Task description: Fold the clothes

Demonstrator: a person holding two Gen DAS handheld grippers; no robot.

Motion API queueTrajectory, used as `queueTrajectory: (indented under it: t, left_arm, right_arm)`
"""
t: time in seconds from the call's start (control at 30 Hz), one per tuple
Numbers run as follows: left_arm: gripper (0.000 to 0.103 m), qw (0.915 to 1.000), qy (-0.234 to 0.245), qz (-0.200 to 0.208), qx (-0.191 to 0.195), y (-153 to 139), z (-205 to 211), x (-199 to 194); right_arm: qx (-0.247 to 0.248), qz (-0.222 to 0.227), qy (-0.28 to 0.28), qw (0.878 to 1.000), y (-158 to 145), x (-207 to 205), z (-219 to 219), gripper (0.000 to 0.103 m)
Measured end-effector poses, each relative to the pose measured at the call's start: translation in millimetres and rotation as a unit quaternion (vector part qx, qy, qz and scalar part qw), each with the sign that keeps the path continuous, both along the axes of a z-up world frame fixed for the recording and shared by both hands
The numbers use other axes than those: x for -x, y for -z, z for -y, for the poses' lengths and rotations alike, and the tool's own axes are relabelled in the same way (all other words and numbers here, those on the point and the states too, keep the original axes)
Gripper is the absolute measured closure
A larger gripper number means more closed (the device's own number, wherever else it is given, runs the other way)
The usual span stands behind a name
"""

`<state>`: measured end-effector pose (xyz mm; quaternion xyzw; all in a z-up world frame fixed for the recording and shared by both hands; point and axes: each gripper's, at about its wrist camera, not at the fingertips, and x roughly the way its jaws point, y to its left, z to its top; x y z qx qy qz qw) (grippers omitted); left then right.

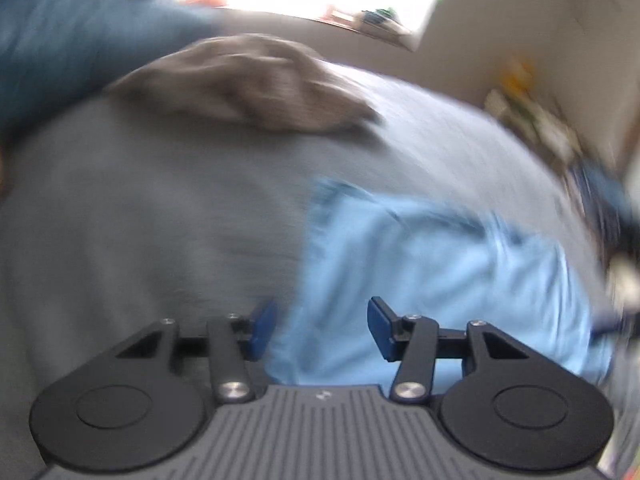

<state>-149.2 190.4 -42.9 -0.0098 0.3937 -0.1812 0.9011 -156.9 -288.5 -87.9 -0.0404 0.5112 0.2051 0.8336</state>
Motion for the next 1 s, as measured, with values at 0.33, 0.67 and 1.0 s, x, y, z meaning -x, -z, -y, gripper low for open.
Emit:
queueTrajectory:
  t: [0.33, 0.67, 1.0]
  left_arm:
    - [0.052, 0.9924, 0.035, -0.069, -0.096, 45, 49, -3]
    - [0.037, 0.9753, 0.102, -0.054, -0.189, 4, 103, -49]
    - [0.038, 0.9734, 0.098, -0.072, -0.194, 32, 120, -77]
  right_arm:
    - [0.046, -0.042, 0.058, 0.996, 15, 12, 41, 0.076]
    - [0.048, 0.015, 0.050, 0.997, -20, -47, 26, 0.076]
    - [0.123, 0.003, 0.134, 0.983, 13, -103, 61, 0.076]
